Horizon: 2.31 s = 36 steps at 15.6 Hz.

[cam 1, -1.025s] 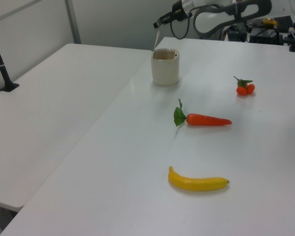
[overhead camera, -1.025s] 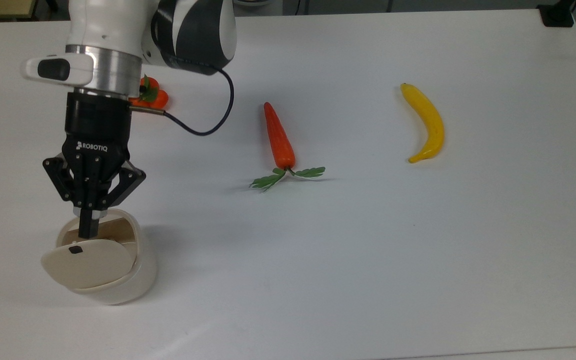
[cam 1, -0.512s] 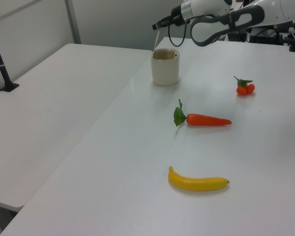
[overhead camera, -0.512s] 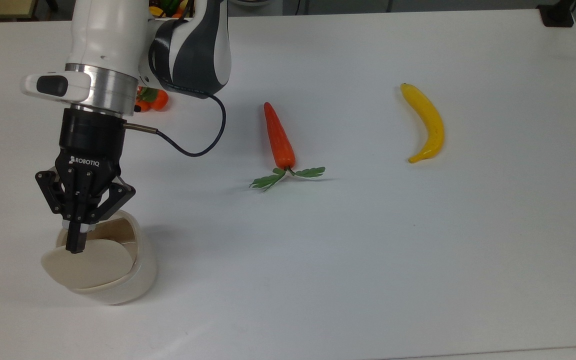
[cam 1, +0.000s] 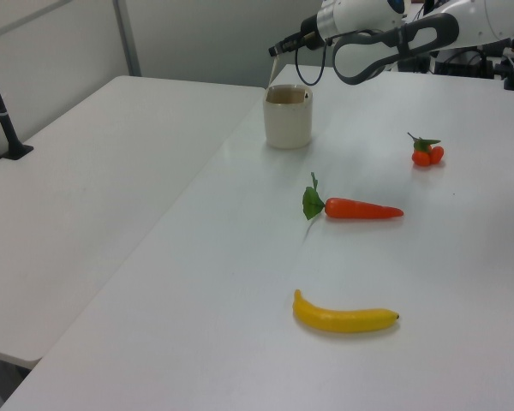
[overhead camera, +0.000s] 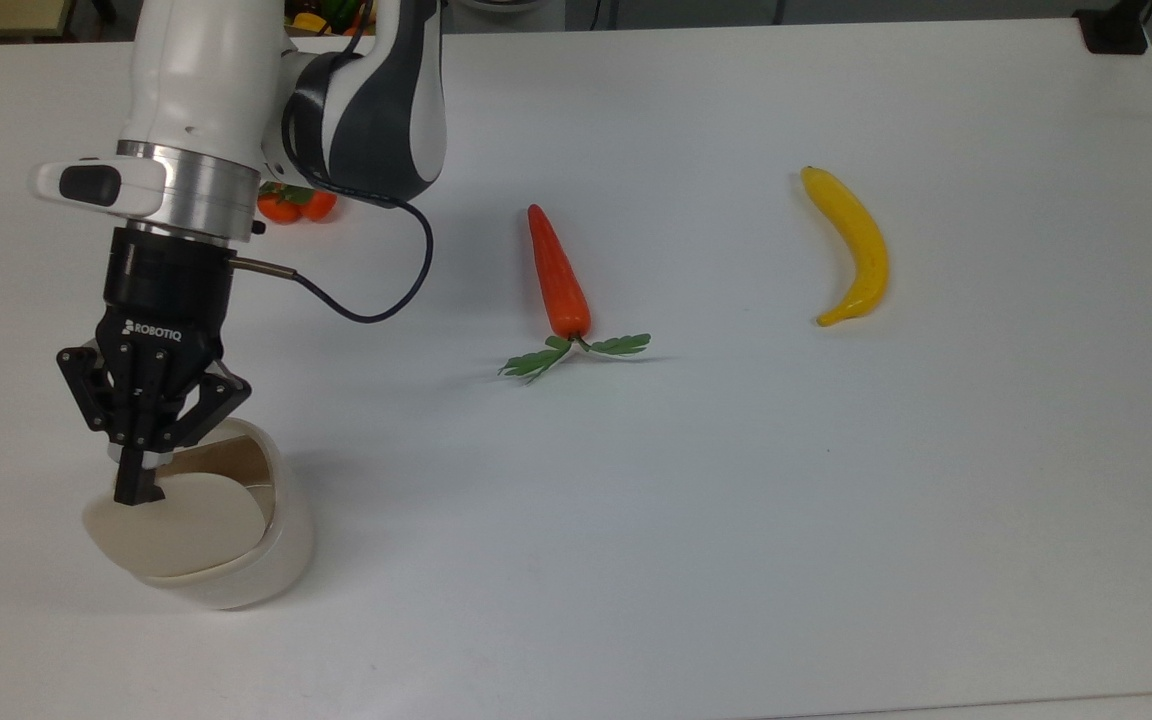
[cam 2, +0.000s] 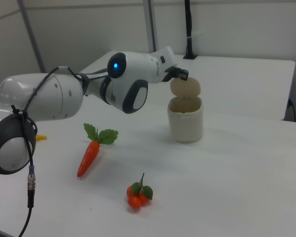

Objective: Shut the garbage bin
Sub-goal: 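Lower the gripper onto the raised lid and push it over, then press the lid down onto the bin rim with the gripper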

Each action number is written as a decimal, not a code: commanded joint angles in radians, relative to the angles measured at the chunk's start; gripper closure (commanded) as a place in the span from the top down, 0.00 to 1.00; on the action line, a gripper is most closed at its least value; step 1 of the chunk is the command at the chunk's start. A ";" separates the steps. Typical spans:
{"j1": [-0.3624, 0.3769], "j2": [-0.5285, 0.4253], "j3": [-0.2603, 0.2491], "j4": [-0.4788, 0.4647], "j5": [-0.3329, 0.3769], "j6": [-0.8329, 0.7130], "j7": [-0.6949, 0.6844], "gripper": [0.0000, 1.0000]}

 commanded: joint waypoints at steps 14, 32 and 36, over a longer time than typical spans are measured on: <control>-0.014 -0.149 -0.006 -0.300 0.001 0.010 -0.060 0.00; -0.025 -0.138 -0.006 -0.385 0.001 0.008 -0.127 0.00; -0.025 -0.143 -0.006 -0.383 0.002 0.008 -0.132 0.00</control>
